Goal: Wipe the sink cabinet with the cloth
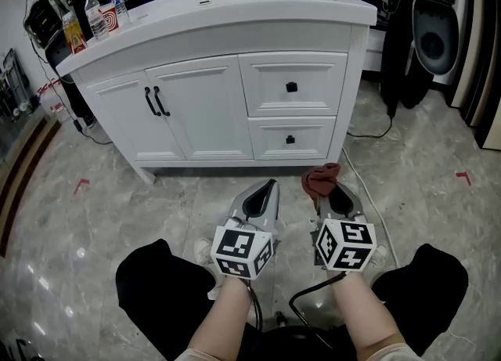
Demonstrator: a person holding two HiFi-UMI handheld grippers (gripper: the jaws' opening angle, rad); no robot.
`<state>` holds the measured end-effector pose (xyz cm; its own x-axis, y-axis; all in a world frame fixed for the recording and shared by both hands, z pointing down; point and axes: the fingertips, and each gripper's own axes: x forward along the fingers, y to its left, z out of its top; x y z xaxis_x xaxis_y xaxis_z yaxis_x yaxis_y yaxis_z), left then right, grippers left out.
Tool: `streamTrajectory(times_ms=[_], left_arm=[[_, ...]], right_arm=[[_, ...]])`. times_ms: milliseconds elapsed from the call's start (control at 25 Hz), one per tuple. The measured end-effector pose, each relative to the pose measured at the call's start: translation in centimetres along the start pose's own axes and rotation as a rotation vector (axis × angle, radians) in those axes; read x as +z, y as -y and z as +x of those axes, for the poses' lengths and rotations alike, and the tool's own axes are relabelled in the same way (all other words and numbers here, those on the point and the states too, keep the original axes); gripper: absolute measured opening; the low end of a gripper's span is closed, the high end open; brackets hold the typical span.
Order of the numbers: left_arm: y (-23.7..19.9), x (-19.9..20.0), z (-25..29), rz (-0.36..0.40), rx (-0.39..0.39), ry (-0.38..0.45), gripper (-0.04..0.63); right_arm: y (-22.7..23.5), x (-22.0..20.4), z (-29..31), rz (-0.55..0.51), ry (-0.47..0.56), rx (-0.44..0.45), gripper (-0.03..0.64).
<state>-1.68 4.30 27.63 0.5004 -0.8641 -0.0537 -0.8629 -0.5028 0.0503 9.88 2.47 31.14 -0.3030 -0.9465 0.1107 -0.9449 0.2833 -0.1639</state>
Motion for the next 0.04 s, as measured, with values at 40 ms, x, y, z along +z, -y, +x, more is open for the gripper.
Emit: streamTrajectory(times_ms=[40], left_arm=[[0.04,-0.03,0.07,0.000,-0.002,0.000,0.002]], right_arm=[[0.09,-0.13,0.04,-0.001,-0.006,-0.003,0.086]])
